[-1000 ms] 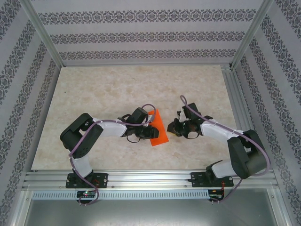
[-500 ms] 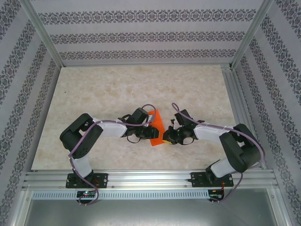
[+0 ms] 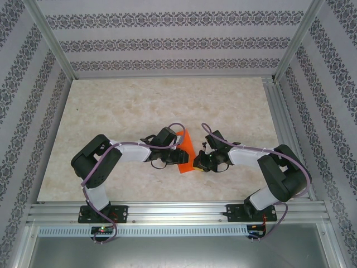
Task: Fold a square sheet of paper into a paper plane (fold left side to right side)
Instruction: Hold the square sheet of paper at the center of the table, then first fold the square sheet of paper in half at the center of the table.
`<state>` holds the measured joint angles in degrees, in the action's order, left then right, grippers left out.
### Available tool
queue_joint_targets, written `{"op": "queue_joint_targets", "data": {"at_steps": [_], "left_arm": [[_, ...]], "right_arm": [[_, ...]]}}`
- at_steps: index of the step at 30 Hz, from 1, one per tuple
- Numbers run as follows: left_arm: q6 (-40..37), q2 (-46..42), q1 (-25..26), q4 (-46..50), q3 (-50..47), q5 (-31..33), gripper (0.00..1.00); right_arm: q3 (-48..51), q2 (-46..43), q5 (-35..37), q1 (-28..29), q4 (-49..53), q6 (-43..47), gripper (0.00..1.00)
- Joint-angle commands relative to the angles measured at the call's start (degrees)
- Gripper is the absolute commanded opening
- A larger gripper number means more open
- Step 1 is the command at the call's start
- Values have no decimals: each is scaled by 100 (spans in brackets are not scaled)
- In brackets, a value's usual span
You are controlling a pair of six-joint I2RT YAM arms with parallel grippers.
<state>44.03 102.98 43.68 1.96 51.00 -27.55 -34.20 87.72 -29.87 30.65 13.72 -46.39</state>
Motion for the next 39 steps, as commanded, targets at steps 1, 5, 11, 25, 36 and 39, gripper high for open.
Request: {"op": "queue_joint_targets", "data": {"at_steps": [1,5,11,25,36,39], "left_arm": [[-140,-157,37,226,315,189,40],[-338,-80,-29,424,489,268,34],[-463,-81,-97,350,403,267,28],[-667,-103,-228,658,226,554,29],[-989,73,-259,884,376,877,31],[-998,91,-282,842,341,948,31]], "right_arm": [[69,270,627,19,451,113,14],[76,333,662,28,457,104,14],[62,347,693,28,484,119,14],[-43,421,807,27,673,165,15],[-87,500,899,45,760,164,15],[-90,491,935,42,806,178,15]]}}
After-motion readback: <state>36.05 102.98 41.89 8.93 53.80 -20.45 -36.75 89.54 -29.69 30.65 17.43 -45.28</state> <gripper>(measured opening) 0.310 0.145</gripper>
